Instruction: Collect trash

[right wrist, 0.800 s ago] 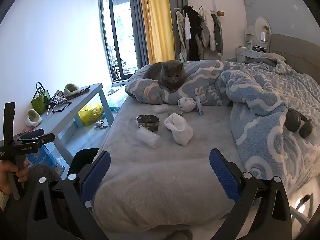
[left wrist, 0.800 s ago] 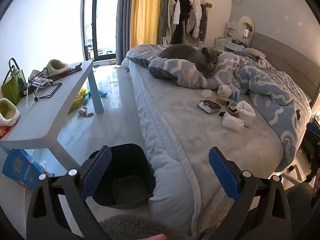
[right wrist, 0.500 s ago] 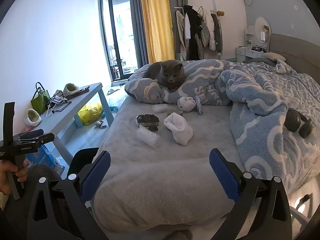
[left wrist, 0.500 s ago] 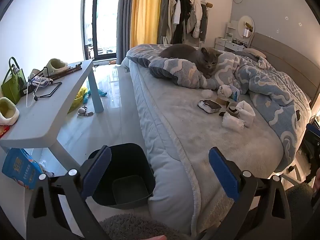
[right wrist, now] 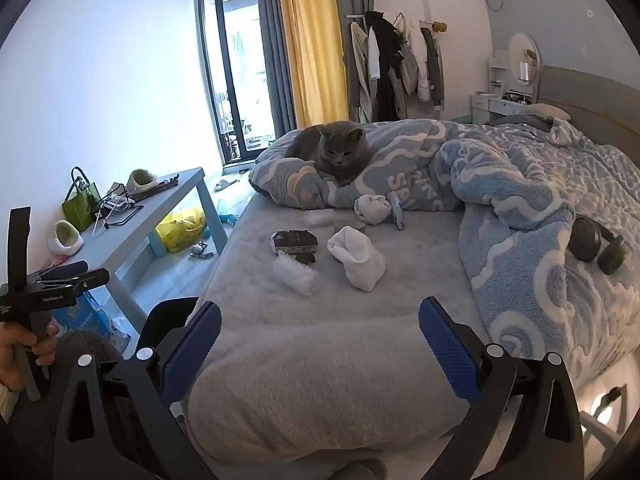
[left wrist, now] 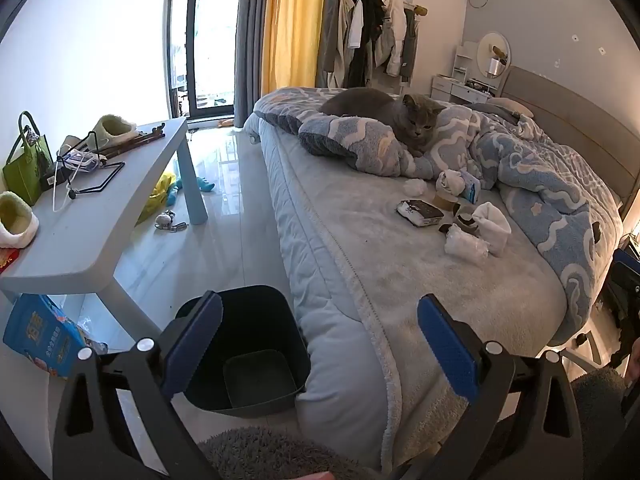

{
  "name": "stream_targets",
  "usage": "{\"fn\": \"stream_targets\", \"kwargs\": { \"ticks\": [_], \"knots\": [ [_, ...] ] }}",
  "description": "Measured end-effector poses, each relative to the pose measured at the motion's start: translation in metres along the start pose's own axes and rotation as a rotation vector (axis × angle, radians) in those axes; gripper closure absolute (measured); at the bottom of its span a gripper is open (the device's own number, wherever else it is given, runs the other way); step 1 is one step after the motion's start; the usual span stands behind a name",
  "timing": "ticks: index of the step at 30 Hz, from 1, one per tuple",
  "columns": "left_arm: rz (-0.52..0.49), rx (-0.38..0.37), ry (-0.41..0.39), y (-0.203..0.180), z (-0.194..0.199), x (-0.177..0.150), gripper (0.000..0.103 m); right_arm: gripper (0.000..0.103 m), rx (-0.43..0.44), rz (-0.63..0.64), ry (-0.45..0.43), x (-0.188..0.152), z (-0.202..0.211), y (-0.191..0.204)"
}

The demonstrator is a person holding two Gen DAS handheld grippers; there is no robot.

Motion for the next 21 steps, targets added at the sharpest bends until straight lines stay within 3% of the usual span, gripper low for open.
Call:
{"fn": "stream_targets", "kwargs": {
  "ticks": [21],
  "knots": [
    [0.004, -0.003, 0.003, 0.0003, -0.0003, 0.0001, 0.003, 0.003, 0.003, -0.006, 0.000, -0.0009, 0.0002, -0.0018]
  ]
}}
Point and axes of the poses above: each gripper's, at about its wrist camera, not at the fingertips, and z roughly against the way its jaws point, y to its left, x to its top, the point moved 1 cm from there along -z, roughly the way its jaws point
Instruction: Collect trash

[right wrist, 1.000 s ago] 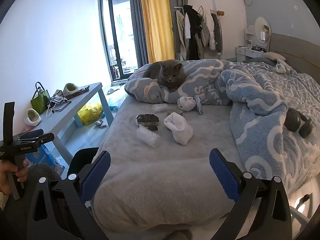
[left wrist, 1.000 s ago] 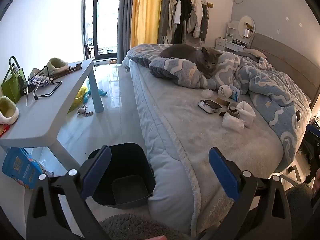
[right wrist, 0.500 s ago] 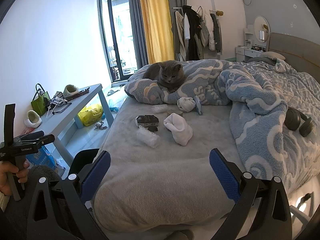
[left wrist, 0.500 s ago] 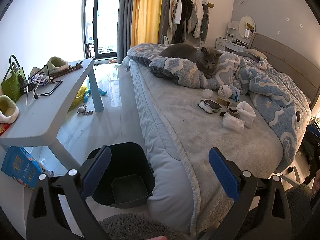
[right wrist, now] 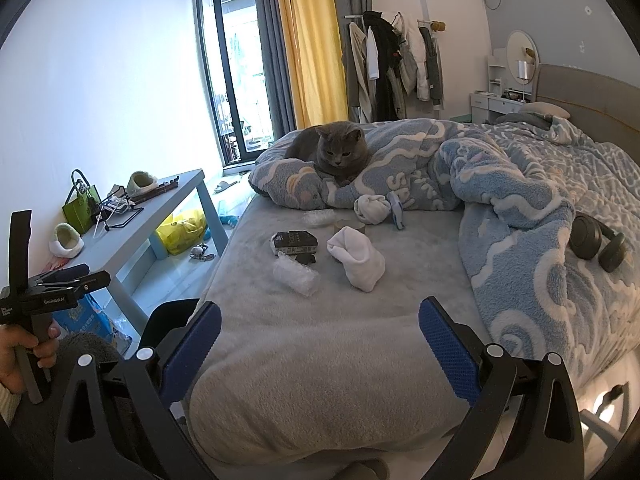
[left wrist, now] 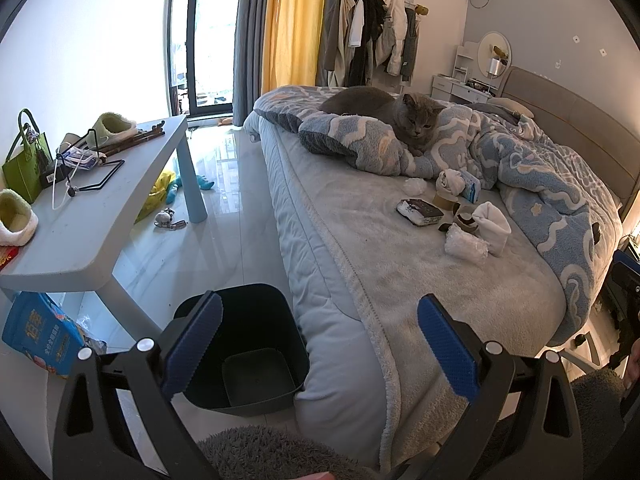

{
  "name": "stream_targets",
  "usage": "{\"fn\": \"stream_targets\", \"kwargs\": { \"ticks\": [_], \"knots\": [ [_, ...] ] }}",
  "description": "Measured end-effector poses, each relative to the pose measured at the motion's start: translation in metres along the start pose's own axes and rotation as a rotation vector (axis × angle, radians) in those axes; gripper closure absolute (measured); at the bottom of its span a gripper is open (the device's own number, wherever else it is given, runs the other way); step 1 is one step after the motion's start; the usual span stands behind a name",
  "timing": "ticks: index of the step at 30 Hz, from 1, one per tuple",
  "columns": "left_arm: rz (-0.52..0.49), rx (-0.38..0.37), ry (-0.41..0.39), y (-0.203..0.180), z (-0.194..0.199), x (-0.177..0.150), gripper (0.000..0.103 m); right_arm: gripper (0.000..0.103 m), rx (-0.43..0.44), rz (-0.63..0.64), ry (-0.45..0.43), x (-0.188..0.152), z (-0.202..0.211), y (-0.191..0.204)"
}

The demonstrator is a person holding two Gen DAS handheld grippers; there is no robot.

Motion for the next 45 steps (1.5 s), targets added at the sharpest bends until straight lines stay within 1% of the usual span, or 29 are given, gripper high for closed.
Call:
{"fn": "stream_targets", "kwargs": {
  "ticks": [23, 28, 32, 45],
  "knots": [
    [0.001, -0.001, 0.003, 0.0001, -0.0001, 0.0000, 0.003, 0.003, 0.005, -0.009, -0.002, -0.0007, -0.0004, -0.0002],
    [0.003, -0.002, 0.004, 0.0001, -0.0002, -0.0001, 0.003, 0.003, 0.008, -0.012, -0.002, 0.0001, -0.0025, -0.0066],
    [0.002, -0.002, 0.005, -0.0001, 0.0000, -0.0002, 0.003, 0.003, 0.009, -0.016, -0.003, -0.0007, -0.0011, -0.0006],
    [0.002, -0.002, 0.007, 0.0000, -0.0003, -0.0001, 0.003, 0.003, 0.012, -0.020, -0.003, -0.0001, -0.0008, -0.0032]
  ]
}}
Point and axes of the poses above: each gripper's, at about its wrist camera, not at the fingertips, and z roughly against the way its jaws point, y to its left, x to its top, the point moved 1 cm from there along -z, roughly the way its jaws point
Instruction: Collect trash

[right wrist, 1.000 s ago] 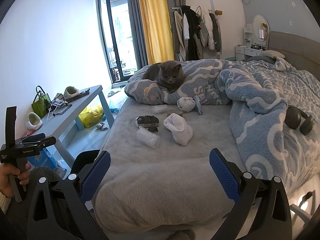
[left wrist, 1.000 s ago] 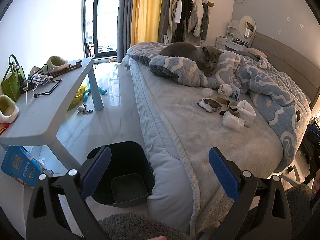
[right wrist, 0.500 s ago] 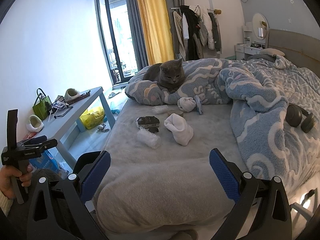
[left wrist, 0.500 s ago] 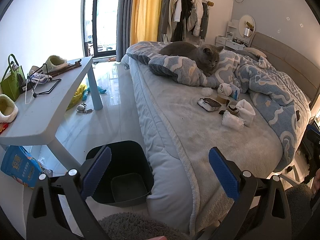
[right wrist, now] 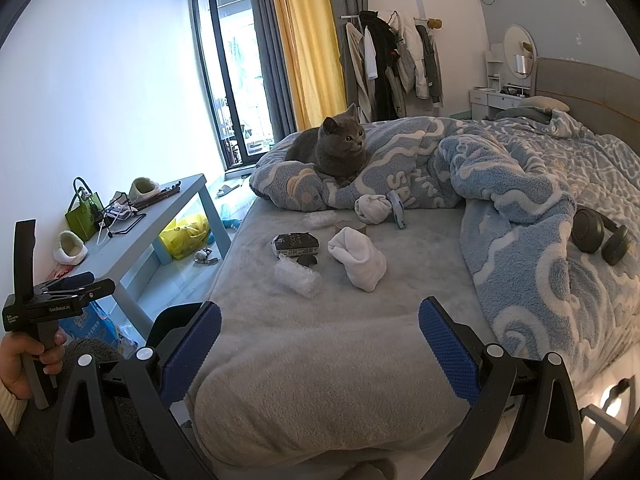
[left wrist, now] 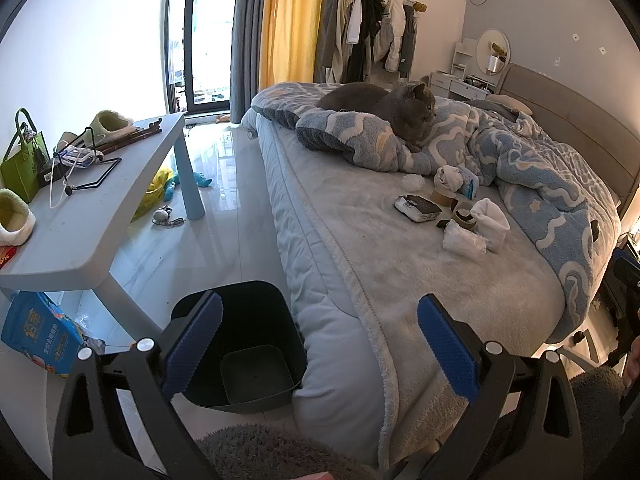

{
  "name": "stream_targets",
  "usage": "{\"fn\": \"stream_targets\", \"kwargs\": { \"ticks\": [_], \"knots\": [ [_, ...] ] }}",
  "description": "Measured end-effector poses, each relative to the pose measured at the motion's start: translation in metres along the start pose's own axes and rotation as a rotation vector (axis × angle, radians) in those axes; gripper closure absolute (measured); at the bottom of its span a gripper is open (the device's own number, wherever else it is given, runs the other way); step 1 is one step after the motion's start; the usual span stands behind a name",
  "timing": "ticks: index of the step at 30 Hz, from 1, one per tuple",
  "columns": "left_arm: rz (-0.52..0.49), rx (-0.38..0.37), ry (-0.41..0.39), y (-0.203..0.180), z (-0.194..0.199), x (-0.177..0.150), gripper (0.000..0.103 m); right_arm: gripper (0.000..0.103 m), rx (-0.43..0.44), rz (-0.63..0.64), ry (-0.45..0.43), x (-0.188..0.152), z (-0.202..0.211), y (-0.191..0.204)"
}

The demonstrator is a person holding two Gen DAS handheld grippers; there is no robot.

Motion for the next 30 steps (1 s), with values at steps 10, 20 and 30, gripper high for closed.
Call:
{"fn": "stream_targets", "kwargs": {
  "ticks": [10, 20, 30],
  "knots": [
    [0.011, -0.001, 0.000, 0.001, 0.001, 0.000, 0.003, 0.003, 0.002, -0.002, 0.002, 0.000, -0.001, 0.000],
    [-0.043, -0.034, 0.009, -0.011, 0.007, -0.001, 0.003, 0.003, 0.002, -0.006, 0.027, 0.002, 0.005, 0.006],
    [-0.066, -0.101, 0.041, -0.027, 0.005, -0.007, 0.004, 0.003, -0.014, 0.018, 0.030, 0.007, -0.006, 0.016]
  ]
}}
Point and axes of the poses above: each gripper's, at about its wrist camera, not at the fingertips, and z roughly against the way its jaws point, y to its left, x to its top, the point moved 1 cm from there along -z, roughly the way its jaws point
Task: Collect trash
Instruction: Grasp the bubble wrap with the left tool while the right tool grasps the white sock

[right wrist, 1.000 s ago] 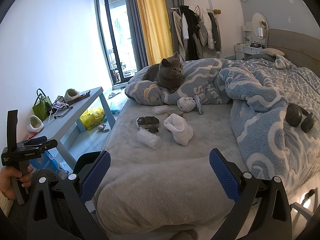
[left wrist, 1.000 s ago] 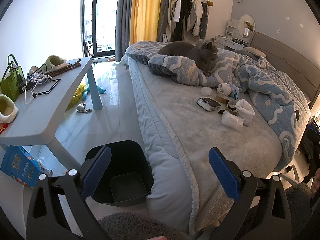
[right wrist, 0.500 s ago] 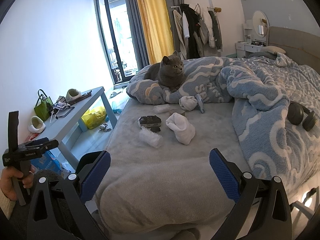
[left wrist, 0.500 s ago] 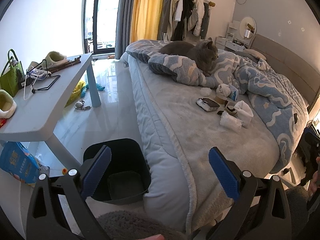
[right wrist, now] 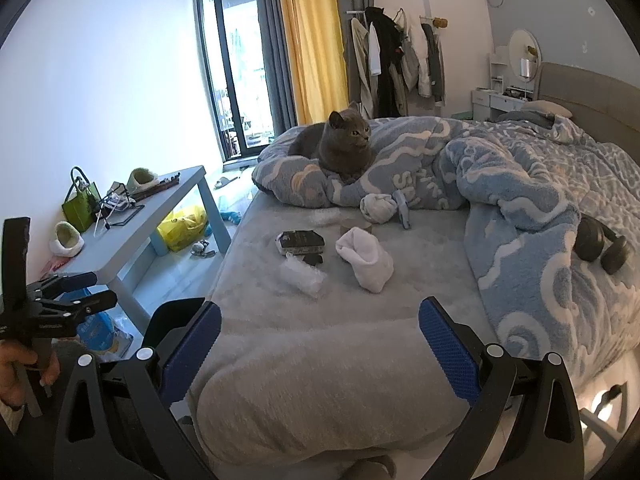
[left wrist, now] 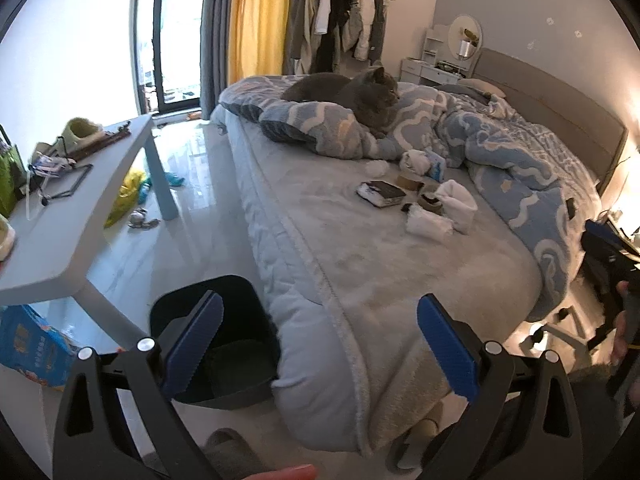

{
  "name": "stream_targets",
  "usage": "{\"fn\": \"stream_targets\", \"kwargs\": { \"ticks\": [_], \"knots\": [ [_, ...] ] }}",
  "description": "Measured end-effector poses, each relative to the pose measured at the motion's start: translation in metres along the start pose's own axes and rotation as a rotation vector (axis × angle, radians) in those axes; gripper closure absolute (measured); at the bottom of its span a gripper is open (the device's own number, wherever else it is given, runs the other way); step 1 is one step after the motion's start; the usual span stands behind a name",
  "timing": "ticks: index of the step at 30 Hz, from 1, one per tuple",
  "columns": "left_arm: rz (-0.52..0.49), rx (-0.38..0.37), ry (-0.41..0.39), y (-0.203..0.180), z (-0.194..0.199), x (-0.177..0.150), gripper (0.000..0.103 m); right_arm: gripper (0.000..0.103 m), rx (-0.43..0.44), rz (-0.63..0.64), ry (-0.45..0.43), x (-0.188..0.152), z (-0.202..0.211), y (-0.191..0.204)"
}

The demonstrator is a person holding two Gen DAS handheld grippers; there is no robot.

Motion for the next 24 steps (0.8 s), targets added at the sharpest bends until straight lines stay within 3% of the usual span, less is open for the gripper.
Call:
{"fn": "stream_targets", "kwargs": {
  "ticks": [5, 15, 20, 24],
  "knots": [
    [-0.001, 0.001, -0.020, -0.004, 0.000, 0.002, 0.004, 0.003, -0.008, 0.019, 0.044, -0.004, -0.020, 0.001],
    [-0.048, -0.090, -0.056, -0.018, -0.016, 0.024, 0.005, 0.003, -0.022, 0.036, 0.064, 0.004, -0.047, -0.005],
    [-0.087, -0.139, -0.050, -0.033, -0.038, 0.034, 0.014, 0.003, -0.025, 0.035, 0.076, 0.009, -0.069, -0.013],
    [-0.125, -0.162, -0.034, -0.042, -0.057, 0.037, 0.015, 0.003, -0.023, 0.045, 0.089, 0.014, -0.091, -0.021]
  ]
}}
Point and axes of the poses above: each gripper's, at about its wrist camera, not at the fingertips, and z roughly against the way its jaws point, y to its left, x to its top, the point moved 1 cm from there along -z, roughly the way its jaws point
